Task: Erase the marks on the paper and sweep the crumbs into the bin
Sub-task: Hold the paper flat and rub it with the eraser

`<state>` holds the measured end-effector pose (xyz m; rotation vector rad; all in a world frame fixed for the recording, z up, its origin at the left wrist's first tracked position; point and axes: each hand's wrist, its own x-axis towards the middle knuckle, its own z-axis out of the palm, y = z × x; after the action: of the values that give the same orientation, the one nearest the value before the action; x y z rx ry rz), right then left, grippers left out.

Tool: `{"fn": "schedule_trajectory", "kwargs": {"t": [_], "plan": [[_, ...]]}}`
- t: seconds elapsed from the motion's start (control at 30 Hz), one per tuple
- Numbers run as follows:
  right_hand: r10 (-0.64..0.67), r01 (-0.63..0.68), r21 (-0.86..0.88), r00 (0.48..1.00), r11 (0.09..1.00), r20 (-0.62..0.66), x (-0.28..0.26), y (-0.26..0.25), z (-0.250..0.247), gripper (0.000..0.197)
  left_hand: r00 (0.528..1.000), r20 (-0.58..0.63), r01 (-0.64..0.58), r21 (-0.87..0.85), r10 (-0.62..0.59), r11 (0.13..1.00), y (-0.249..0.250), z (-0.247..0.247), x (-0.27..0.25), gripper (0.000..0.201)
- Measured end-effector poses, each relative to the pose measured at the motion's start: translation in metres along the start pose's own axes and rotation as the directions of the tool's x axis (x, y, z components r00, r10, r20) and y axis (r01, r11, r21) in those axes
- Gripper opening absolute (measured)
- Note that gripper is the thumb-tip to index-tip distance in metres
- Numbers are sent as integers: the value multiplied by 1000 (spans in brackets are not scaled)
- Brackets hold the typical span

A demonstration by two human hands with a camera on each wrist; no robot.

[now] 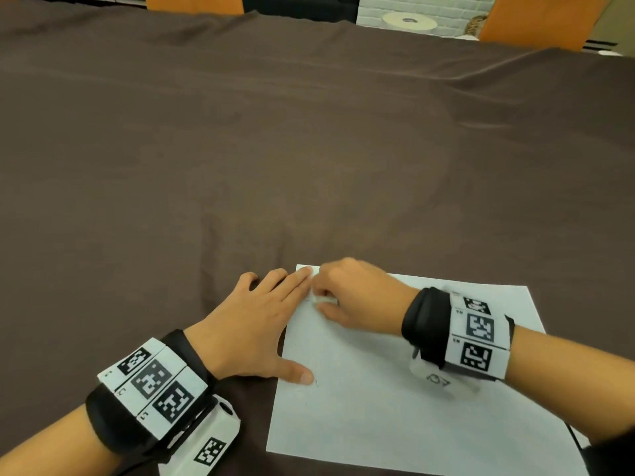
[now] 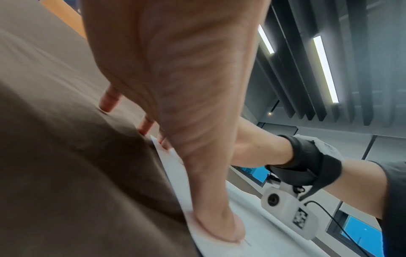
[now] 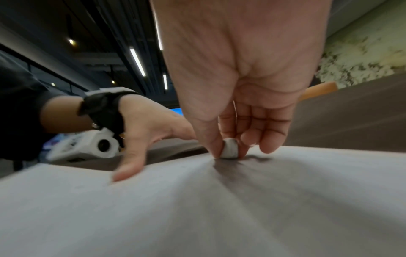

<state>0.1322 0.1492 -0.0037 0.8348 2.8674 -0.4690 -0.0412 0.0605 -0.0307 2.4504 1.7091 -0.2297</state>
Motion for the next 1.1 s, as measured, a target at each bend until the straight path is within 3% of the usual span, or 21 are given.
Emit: {"fn": "schedule_trajectory", "kwargs": {"t": [0.1,0.23,0.4,0.47,0.57,0.73,0.9,1.03,1.1], "plan": [[46,-46,2,997,999,-63,6,2,-1,14,1000,5,16,-10,-16,1000,-1,1,-1,129],[-78,75,66,996,995,35,-9,-22,12,15,998,-58,0,4,0,1000,-2,1,-1,123],[62,-64,-26,997,998,-55,4,11,-5,16,998,48,32,-33,-30,999,2,-5,-3,131],[7,-7,-23,1000,1000,-17,-6,4,0,16,995,86,47,-26,-44,999,2,-4,-3,130],[-97,94,30,991,995,92,-25,-15,10,14,998,51,36,-40,-34,999,-1,-1,-3,130],[60,-61,-13,998,998,-35,-12,13,-1,17,999,39,27,-67,-24,997,-2,3,-3,132],[-82,81,13,993,997,85,-32,-19,10,11,998,58,42,-71,-38,997,-1,1,-3,132],[91,-92,-30,995,995,-29,-13,12,-5,16,996,76,49,-66,-44,997,0,-1,-2,132],[83,-85,-44,996,995,-39,-14,12,-2,16,996,78,49,-78,-43,996,1,-1,-2,131]]}}
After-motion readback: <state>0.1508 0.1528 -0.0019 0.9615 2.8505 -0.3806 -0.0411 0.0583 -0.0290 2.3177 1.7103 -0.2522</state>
